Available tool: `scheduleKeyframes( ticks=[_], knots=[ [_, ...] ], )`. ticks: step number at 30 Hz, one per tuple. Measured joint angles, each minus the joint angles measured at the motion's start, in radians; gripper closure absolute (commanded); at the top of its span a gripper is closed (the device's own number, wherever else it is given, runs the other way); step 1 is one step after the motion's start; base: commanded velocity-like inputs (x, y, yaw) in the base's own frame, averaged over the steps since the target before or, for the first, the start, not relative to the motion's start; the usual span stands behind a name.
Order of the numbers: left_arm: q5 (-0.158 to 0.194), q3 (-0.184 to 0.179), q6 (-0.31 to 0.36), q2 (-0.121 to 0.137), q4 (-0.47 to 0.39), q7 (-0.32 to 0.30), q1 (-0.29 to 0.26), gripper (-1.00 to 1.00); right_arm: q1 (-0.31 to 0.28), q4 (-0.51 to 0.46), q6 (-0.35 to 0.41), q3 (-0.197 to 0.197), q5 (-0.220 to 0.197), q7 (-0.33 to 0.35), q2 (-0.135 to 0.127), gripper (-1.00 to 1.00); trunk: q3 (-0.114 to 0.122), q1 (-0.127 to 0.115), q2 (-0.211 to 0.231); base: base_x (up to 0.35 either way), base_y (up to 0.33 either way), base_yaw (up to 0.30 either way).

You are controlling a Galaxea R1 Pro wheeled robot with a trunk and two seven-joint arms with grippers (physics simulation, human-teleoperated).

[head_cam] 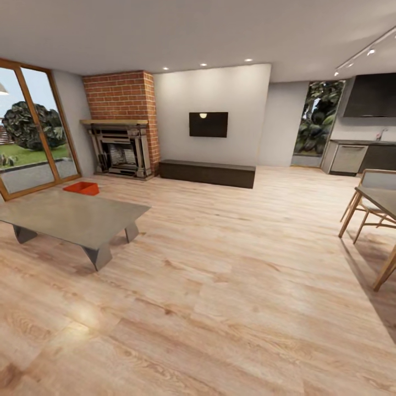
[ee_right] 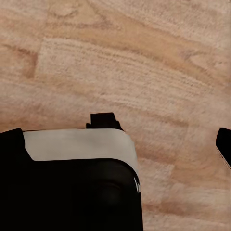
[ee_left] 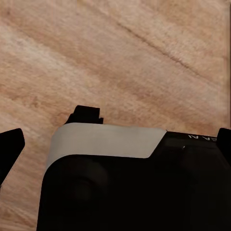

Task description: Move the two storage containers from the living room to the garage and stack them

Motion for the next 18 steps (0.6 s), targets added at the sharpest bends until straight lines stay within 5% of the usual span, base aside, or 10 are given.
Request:
scheduleKeyframes(
  ticks=[18],
  knots=[
    [0.0, -0.001, -0.001, 0.0, 0.0, 0.0, 0.0, -1.0, 0.0, 0.0, 0.001, 0.0, 0.001, 0.0, 0.001, -1.0, 0.0, 0.0, 0.0, 0.324, 0.0, 0.0]
  ],
)
